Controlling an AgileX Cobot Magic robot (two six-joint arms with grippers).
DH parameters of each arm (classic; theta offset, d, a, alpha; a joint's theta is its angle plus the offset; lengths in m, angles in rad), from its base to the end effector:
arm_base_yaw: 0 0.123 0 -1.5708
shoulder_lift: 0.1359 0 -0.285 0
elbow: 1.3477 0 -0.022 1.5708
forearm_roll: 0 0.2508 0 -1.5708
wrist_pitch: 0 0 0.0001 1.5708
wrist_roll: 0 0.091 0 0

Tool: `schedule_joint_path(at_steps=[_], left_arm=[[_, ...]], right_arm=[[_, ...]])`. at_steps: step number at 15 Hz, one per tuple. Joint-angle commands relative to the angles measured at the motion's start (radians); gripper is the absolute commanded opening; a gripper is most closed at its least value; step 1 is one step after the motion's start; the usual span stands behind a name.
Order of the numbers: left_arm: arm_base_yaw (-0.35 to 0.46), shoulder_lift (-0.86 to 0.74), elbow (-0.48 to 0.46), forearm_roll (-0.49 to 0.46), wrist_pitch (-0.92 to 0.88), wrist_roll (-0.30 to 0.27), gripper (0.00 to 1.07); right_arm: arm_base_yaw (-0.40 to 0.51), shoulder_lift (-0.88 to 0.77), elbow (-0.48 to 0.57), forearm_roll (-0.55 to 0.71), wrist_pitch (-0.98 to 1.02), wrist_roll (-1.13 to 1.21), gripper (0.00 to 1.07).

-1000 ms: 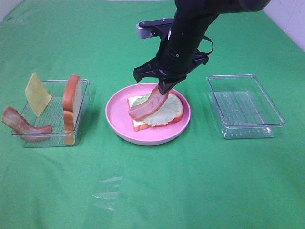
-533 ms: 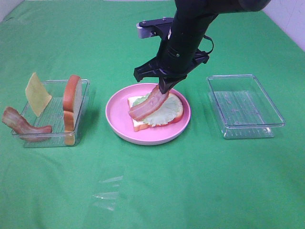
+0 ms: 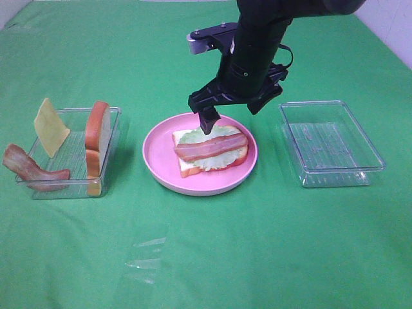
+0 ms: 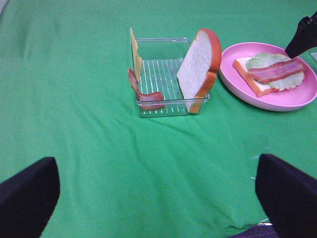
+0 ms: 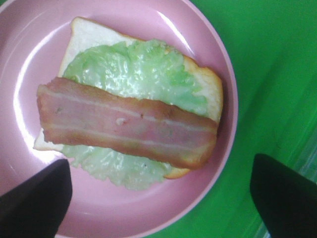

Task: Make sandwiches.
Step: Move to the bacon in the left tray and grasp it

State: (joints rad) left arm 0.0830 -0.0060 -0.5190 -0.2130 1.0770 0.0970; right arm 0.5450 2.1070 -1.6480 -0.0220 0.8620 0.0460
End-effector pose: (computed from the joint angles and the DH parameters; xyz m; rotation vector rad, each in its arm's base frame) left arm -0.0083 -0.0177 0.2827 0.0292 2.0201 -0.1403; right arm 0.3848 0.2315 0.1895 -0.7098 2.7204 0.1135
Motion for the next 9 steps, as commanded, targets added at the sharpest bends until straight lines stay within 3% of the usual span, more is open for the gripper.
schedule_joint_path(at_steps=[1,6,9], left_arm=[[0.0,-0.014,0.002,-0.004,-0.003,-0.006,1.01],[0.0,-0.014,0.002,-0.004,-0.003,-0.006,1.01],[0.0,-0.014,0.002,-0.004,-0.003,-0.006,1.01]], right_arm=[[0.001,-0.042,-0.032,-0.043,0.083,0.003,0.96],[0.001,-0.196,-0.065,-0.149,0.341,-0.005,0.96],[0.001,-0.304,-0.042,-0.127,0.471,0.015,0.96]])
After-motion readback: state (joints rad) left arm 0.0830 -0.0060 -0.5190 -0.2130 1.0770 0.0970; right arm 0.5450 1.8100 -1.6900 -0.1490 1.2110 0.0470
